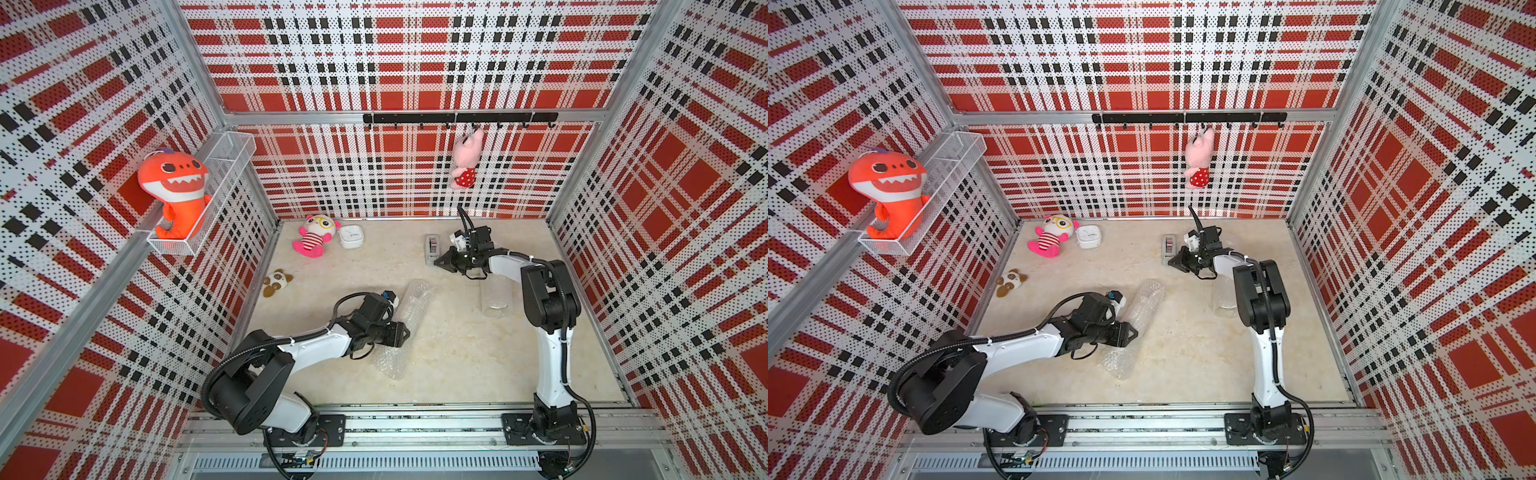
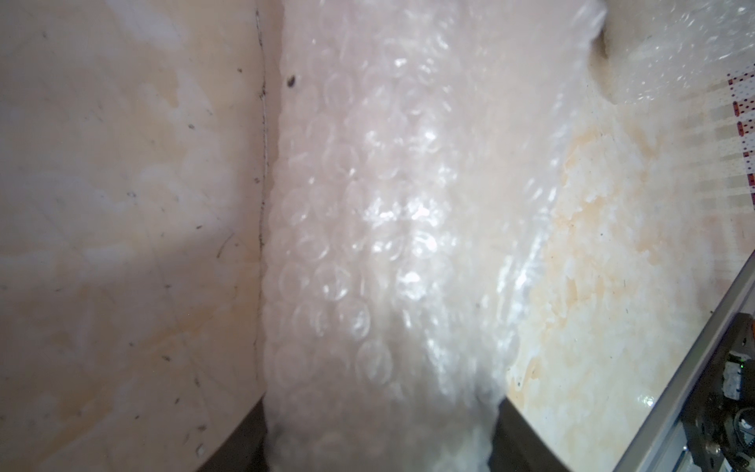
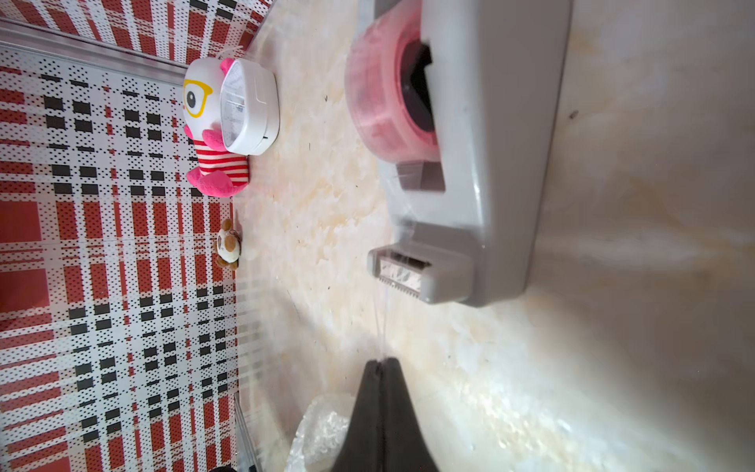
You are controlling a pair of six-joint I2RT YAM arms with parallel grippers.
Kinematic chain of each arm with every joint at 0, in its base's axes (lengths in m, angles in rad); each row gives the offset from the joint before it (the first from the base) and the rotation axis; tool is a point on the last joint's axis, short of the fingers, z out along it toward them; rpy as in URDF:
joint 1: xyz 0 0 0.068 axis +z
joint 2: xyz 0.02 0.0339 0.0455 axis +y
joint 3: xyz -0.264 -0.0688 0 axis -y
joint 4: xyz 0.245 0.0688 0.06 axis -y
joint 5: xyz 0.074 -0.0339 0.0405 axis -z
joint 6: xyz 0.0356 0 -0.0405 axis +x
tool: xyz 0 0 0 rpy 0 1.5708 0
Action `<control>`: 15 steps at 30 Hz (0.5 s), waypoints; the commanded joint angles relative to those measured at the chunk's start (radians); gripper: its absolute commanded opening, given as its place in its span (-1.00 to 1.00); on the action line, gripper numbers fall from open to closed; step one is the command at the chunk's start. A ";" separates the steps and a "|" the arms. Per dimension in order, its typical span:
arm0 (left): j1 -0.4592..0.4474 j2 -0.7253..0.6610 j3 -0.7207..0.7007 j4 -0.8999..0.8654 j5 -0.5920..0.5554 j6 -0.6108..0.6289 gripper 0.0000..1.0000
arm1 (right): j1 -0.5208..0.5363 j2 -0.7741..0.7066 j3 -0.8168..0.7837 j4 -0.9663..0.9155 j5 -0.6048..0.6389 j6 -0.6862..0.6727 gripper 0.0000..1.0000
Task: Wrap vases in bubble wrap
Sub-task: Tear off the tape using the Tape Cutter.
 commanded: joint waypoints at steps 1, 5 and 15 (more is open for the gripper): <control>0.010 -0.030 -0.008 0.039 0.003 -0.003 -0.92 | 0.027 -0.049 -0.021 -0.035 -0.025 -0.032 -1.00; 0.011 -0.033 -0.013 0.042 0.002 -0.002 -0.93 | 0.039 -0.049 -0.027 -0.060 -0.011 -0.054 -1.00; 0.020 -0.044 -0.020 0.043 0.011 0.001 -0.94 | 0.044 -0.044 -0.045 -0.085 0.062 -0.068 -1.00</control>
